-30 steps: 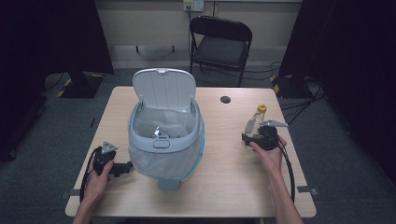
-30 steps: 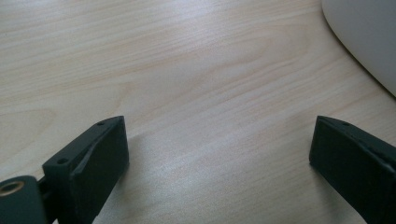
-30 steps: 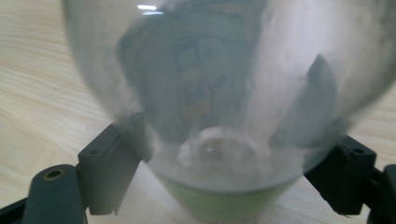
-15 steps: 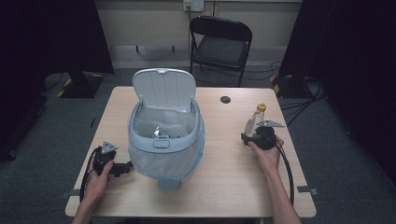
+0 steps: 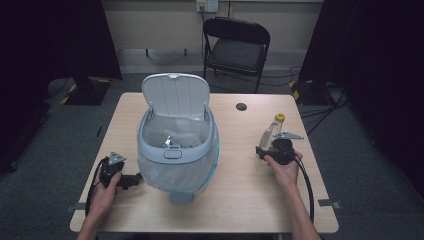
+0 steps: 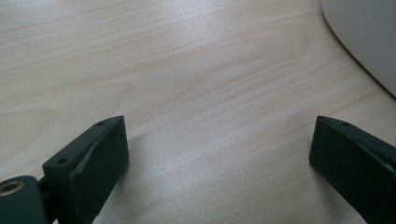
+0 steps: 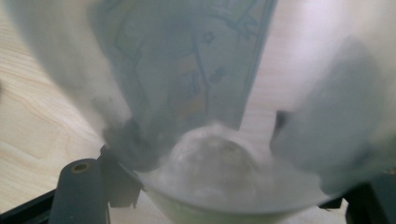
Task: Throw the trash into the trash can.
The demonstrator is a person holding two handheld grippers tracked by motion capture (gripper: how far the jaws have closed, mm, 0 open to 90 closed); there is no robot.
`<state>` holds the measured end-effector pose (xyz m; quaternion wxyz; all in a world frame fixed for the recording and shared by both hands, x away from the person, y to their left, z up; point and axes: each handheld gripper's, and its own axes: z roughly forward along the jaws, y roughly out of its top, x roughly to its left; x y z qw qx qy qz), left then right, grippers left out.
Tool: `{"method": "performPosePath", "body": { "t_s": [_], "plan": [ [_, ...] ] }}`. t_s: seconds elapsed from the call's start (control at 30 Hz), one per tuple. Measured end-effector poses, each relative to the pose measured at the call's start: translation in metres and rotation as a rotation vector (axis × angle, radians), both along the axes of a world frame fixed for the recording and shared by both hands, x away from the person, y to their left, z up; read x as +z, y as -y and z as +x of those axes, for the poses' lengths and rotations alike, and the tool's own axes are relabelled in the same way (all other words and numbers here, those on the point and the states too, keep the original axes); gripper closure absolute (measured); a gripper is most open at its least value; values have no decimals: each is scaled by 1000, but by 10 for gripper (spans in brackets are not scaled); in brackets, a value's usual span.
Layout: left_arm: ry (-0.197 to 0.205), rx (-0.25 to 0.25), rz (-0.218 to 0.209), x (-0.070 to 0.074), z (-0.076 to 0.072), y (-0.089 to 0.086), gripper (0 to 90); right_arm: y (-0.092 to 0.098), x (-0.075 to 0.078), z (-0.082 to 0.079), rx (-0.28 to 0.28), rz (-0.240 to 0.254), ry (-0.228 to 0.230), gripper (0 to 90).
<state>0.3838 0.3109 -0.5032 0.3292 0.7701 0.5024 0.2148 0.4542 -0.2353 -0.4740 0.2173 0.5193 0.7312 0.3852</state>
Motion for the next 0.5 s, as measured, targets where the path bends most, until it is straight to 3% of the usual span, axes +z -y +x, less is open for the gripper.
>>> {"method": "performPosePath", "body": {
  "t_s": [0.5],
  "plan": [
    [0, -1, -1, 0, 0, 0, 44, -4, 5, -9, 34, 10, 11, 273]
  ]
}}
